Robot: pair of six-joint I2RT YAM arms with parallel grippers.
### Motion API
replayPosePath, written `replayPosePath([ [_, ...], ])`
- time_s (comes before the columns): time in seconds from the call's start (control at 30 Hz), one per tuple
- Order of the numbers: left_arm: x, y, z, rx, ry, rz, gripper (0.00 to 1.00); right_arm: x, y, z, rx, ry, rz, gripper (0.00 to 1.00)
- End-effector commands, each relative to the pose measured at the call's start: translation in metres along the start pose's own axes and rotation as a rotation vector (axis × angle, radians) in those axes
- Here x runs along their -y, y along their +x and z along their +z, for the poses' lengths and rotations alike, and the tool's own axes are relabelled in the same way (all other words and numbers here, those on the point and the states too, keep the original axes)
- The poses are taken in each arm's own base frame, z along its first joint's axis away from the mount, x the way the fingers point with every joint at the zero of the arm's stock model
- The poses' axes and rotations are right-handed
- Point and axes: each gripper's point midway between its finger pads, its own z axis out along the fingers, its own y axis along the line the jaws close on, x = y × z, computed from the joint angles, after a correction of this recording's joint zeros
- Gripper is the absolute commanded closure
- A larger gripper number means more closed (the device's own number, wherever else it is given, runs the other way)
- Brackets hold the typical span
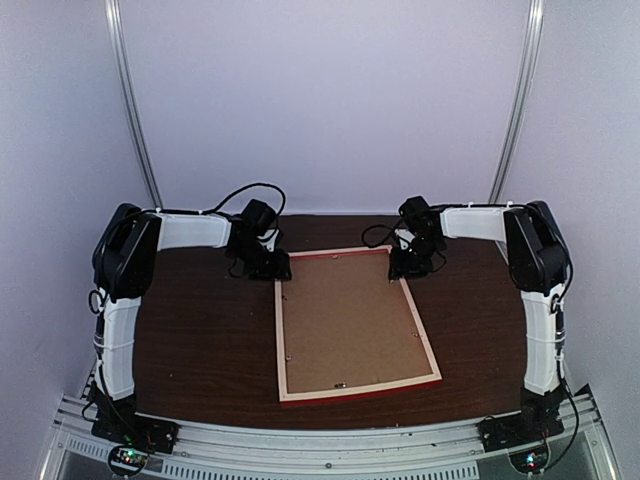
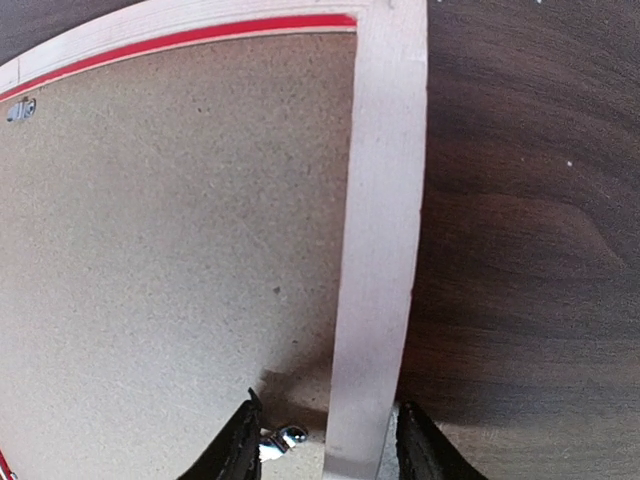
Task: Put the photo into the frame
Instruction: Press the fastener onto the backboard.
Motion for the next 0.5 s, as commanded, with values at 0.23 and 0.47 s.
replayPosePath([
  [0.23, 0.004, 0.001, 0.007, 0.007, 0.015, 0.001, 0.41, 0.001, 0.032, -0.003, -0.093, 0.014, -0.029, 0.55],
  [0.47, 0.005, 0.000, 0.006, 0.010, 0.017, 0.004, 0.40, 0.008, 0.038, -0.003, -0.114, 0.041, -0.031, 0.59],
])
